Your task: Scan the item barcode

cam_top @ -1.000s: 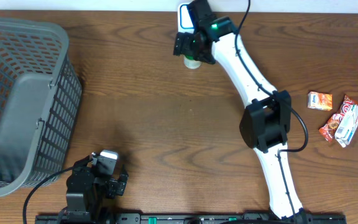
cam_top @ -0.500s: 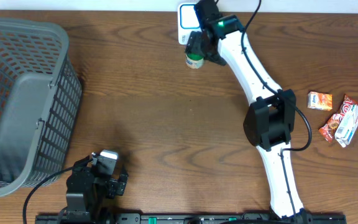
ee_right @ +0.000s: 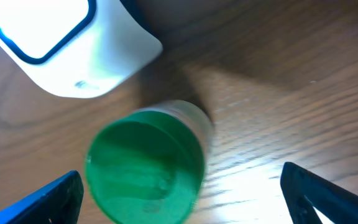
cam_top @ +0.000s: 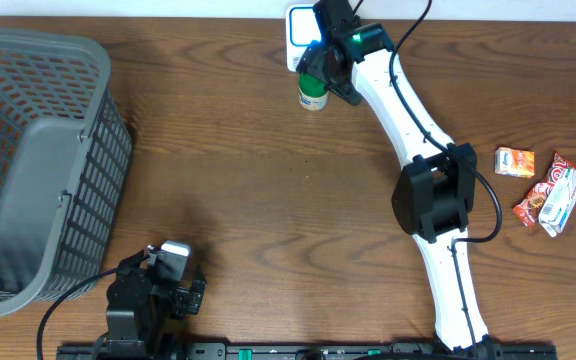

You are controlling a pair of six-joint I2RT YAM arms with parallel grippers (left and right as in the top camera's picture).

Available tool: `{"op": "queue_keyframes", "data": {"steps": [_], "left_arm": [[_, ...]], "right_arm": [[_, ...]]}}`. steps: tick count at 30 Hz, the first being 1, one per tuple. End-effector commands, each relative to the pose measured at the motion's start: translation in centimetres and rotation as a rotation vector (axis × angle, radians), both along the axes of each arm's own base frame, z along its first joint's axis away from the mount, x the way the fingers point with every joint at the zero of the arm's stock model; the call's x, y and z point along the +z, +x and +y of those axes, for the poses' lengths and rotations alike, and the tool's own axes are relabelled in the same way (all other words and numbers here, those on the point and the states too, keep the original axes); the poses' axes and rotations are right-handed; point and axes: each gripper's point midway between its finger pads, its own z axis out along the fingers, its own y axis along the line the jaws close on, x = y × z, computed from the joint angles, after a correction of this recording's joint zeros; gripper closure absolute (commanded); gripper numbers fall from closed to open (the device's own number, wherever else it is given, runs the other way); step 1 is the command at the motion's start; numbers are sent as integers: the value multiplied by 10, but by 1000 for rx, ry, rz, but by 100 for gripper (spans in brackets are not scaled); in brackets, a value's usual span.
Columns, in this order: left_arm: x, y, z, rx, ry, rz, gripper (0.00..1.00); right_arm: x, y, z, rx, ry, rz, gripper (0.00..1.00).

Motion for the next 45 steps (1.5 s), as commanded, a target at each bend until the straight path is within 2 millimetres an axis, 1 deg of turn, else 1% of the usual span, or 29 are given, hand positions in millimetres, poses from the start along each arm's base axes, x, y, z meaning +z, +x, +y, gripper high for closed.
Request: {"op": "queue_keyframes", "data": {"steps": [1, 3, 5, 10, 13, 15, 17, 18, 20, 22, 23, 24, 26, 28, 32, 35, 38, 41, 43, 45], "left_arm": [[-14, -8, 0, -1, 0, 57, 2], [-14, -8, 0, -1, 0, 57, 2], [-14, -8, 0, -1, 0, 57, 2], [-14, -8, 0, -1, 0, 57, 2], [-14, -8, 0, -1, 0, 57, 1], [-14, -8, 0, -1, 0, 57, 2], [-14, -8, 0, -1, 0, 57, 2], [-14, -8, 0, -1, 0, 57, 2], [-14, -8, 0, -1, 0, 57, 2], [-14, -8, 0, -1, 0, 57, 2], [-14, -8, 0, -1, 0, 57, 2], [-14, -8, 0, -1, 0, 57, 2], [-14, -8, 0, -1, 0, 57, 2], [-14, -8, 0, -1, 0, 57, 2], [-14, -8, 0, -1, 0, 57, 1], [-14, -8, 0, -1, 0, 57, 1], [-14, -8, 0, -1, 0, 57, 2], [-14, -8, 0, -1, 0, 57, 2], [-14, -8, 0, -1, 0, 57, 2], [-14, -8, 0, -1, 0, 57, 2]], "right_arm": [[-4, 4, 17, -86, 101, 6, 1], [-7, 7, 24, -101, 138, 5, 1], [-14, 7, 28, -130, 156, 18, 1], [-47, 8, 45, -130, 221, 69, 1], [-65, 6, 47, -137, 230, 103, 1], [-68, 5, 45, -139, 223, 109, 4], [-69, 5, 44, -140, 221, 111, 10], [-69, 4, 43, -131, 216, 114, 18], [-69, 3, 43, -118, 214, 120, 27], [-70, 1, 42, -98, 206, 128, 41], [-71, -1, 41, -84, 196, 132, 51], [-72, -3, 40, -79, 189, 139, 55], [-72, -4, 37, -51, 172, 143, 59], [-72, -8, 35, -21, 153, 151, 59], [-67, -19, 29, 70, 102, 172, 61], [-54, -27, 26, 157, 63, 175, 62], [-39, -37, 21, 303, 3, 166, 62], [-25, -53, 14, 545, -85, 167, 61], [-22, -68, 7, 718, -148, 193, 61], [-25, -85, -3, 886, -215, 246, 59]]}}
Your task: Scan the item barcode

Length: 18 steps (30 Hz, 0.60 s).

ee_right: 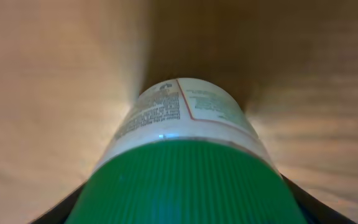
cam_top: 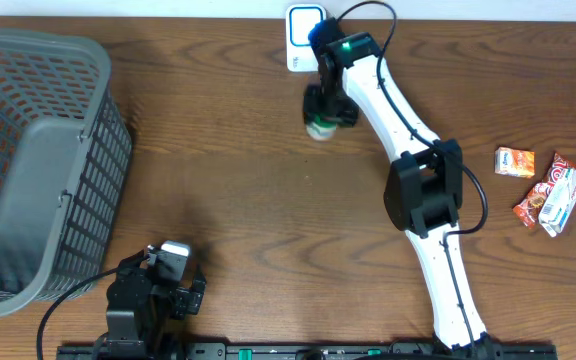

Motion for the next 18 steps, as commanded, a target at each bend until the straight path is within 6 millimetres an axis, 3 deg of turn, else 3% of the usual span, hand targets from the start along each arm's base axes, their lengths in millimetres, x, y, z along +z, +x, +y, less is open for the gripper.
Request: {"op": "queue_keyframes", "data": {"steps": [1, 6, 8, 16, 17, 18], "left_arm": [[-14, -8, 0, -1, 0, 57, 2], [-14, -8, 0, -1, 0, 57, 2], [-14, -8, 0, -1, 0, 57, 1], [-14, -8, 0, -1, 0, 57, 2], [-14, -8, 0, -1, 0, 57, 2], [-14, -8, 0, -1, 0, 57, 2]], "right_arm": [[27, -17, -19, 465, -85, -26, 57], [24, -26, -55, 605, -283, 36, 43], [26, -30, -60, 617, -330, 55, 27], [30, -53, -37, 667, -344, 88, 21], [31, -54, -32, 670, -344, 83, 16], [33, -57, -27, 666, -347, 75, 1]]}}
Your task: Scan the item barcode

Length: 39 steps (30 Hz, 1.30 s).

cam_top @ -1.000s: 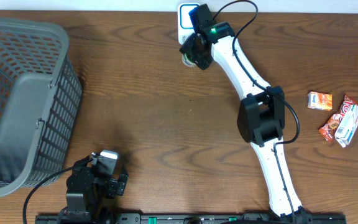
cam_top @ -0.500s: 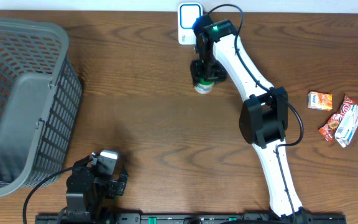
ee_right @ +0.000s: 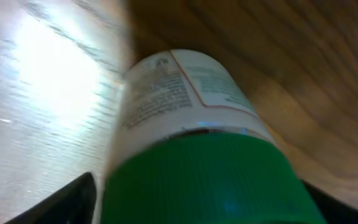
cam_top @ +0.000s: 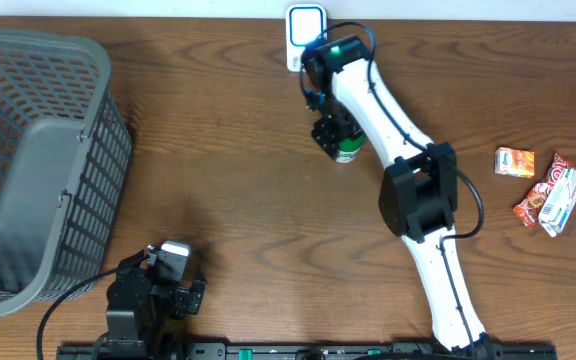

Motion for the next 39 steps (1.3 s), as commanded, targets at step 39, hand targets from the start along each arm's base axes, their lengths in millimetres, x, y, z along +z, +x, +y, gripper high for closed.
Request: {"op": "queue_keyframes", "data": {"steps": [39], "left_arm": [[-14, -8, 0, -1, 0, 57, 2]], "right_arm": [[56, -32, 40, -1518, 47, -113, 1]]}}
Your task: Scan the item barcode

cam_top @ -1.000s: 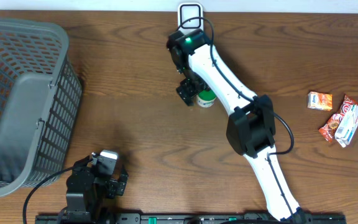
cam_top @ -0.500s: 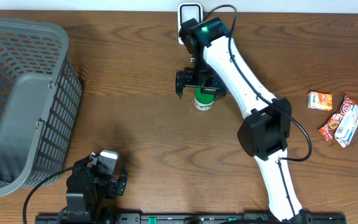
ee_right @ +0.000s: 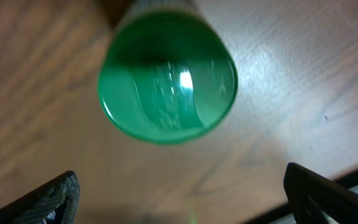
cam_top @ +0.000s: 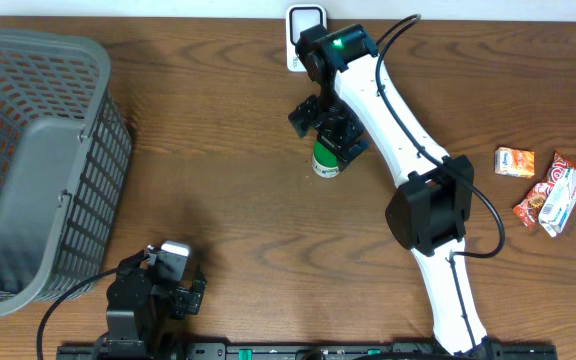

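Note:
A white bottle with a green cap (cam_top: 326,162) stands upright on the brown table, a short way in front of the white scanner (cam_top: 306,18) at the back edge. My right gripper (cam_top: 328,130) hovers just above the bottle, open. In the right wrist view the round green cap (ee_right: 168,78) is seen from above, with both fingertips (ee_right: 58,196) spread wide and clear of it. The label and barcode are hidden from both views. My left gripper (cam_top: 168,262) is folded at the front left edge, too small to read.
A large grey basket (cam_top: 38,160) fills the left side of the table. An orange packet (cam_top: 515,161) and a red and white snack packet (cam_top: 551,195) lie at the right edge. The right arm stretches diagonally across the table's right half.
My right gripper was shut on the bottle and held it tilted. Now it is open above the bottle, which stands upright on the table slightly nearer the front. The left arm is unchanged.
The bottle stood beside the scanner with my right gripper open over it. Then the gripper was shut on the capped end, close to the scanner. Later it held the bottle farther from the scanner. Now the bottle stands free on the table.

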You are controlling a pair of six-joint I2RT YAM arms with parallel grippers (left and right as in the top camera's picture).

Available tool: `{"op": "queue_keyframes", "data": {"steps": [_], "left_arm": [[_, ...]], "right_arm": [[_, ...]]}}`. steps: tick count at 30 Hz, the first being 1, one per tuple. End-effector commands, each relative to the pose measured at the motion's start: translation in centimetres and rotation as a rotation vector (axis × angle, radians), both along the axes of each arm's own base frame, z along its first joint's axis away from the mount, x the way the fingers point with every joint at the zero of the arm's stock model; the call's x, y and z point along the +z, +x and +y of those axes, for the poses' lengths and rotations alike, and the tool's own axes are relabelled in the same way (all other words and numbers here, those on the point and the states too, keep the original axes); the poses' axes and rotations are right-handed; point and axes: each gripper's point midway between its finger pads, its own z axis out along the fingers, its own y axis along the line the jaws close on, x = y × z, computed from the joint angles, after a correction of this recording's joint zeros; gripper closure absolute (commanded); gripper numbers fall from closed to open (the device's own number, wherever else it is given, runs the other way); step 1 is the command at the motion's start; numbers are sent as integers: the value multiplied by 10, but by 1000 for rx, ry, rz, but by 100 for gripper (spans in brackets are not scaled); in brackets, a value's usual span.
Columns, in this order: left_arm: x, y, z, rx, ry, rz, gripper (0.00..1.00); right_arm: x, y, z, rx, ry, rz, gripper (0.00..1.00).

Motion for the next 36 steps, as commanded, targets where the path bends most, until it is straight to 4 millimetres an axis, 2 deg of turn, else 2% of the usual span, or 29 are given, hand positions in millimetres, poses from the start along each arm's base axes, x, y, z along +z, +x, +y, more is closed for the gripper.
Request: {"op": "queue_keyframes", "data": {"steps": [1, 10, 14, 22, 32, 36], "left_arm": [[-14, -8, 0, -1, 0, 57, 2], [-14, -8, 0, -1, 0, 57, 2], [-14, -8, 0, -1, 0, 57, 2], [-14, -8, 0, -1, 0, 57, 2], [-14, -8, 0, -1, 0, 57, 2], [-14, -8, 0, -1, 0, 57, 2]], "right_arm": [[-7, 8, -15, -84, -69, -32, 1], [-60, 15, -13, -89, -64, -40, 2], [-64, 16, -18, -97, -70, -37, 9], [-66, 18, -29, -92, -127, -54, 15], [-81, 7, -36, -102, -166, -21, 11], [-95, 4, -31, -108, -131, -5, 14]]}}
